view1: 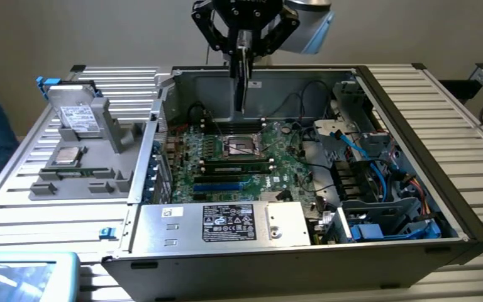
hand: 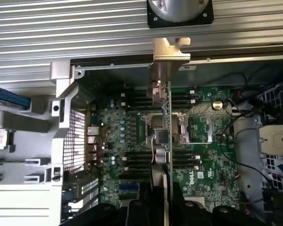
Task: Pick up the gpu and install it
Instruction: 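Pick up the gpu and move the gpu toward the slot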
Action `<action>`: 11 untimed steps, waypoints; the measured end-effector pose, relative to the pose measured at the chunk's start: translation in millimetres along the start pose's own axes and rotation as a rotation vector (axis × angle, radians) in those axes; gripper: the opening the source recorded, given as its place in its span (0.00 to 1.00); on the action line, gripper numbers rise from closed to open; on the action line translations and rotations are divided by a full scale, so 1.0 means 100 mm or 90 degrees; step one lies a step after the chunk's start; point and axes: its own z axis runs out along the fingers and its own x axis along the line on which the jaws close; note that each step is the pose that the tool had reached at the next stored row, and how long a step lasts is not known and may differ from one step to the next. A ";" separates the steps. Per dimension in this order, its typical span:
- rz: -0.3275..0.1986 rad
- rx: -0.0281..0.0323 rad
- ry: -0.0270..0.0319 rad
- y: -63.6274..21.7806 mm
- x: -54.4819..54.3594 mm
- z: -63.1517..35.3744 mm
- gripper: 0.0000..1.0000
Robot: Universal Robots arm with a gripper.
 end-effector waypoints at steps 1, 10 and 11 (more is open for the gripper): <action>0.000 0.0001 0.0000 0.002 -0.05 -0.002 0.29; -0.003 0.0010 -0.0214 0.012 -0.32 0.002 0.29; -0.003 0.0010 -0.0242 0.012 -0.34 0.004 0.29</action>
